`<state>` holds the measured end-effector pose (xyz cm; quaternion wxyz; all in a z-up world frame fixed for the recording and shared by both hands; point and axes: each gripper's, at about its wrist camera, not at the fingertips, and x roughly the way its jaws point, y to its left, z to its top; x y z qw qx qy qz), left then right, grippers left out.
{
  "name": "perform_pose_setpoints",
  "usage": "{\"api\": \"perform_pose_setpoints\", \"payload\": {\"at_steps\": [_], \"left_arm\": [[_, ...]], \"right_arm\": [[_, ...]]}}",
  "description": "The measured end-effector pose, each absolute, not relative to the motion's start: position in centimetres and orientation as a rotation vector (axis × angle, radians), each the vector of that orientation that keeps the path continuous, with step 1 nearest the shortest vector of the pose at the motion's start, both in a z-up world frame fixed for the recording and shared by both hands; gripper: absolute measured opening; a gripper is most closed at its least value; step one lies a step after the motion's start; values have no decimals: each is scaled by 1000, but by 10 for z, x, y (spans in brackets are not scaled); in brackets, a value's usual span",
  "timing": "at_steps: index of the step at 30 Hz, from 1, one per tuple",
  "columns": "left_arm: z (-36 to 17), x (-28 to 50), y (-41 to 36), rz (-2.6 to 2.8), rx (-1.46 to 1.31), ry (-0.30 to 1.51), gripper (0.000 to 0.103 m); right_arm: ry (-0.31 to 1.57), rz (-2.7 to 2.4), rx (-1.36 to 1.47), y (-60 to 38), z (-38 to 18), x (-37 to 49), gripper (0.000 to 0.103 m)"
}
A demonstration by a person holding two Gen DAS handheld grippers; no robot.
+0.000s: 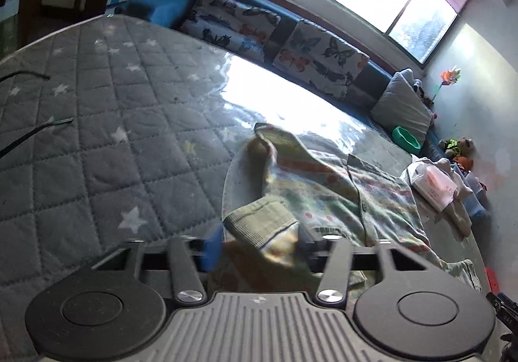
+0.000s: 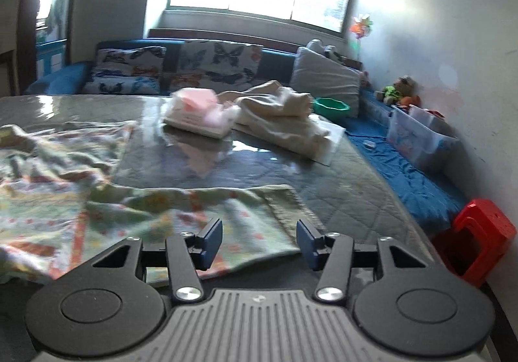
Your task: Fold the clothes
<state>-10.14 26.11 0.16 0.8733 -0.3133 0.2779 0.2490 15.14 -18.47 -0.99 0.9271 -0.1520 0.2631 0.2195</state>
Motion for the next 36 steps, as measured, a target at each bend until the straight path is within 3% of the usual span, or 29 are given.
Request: {"api": "perform_pose_setpoints", "payload": {"at_steps": [3, 6, 14, 25, 36], "left_arm": [[4, -101, 259, 507, -624, 549, 12], [12, -115, 260, 553, -594, 498, 10], [34, -188, 271, 810, -516, 401, 9], [-6, -236, 283, 1024, -583, 506, 8], [-12, -255, 277, 1089, -578, 564, 8]], "right_arm": [[545, 481, -326, -175, -11, 143, 54], [556, 509, -337, -166, -15, 138, 54], [566, 577, -326, -151, -14, 128, 56], [660, 722, -298, -128, -33, 127, 61], [750, 798, -377, -134, -37, 105, 59]]}}
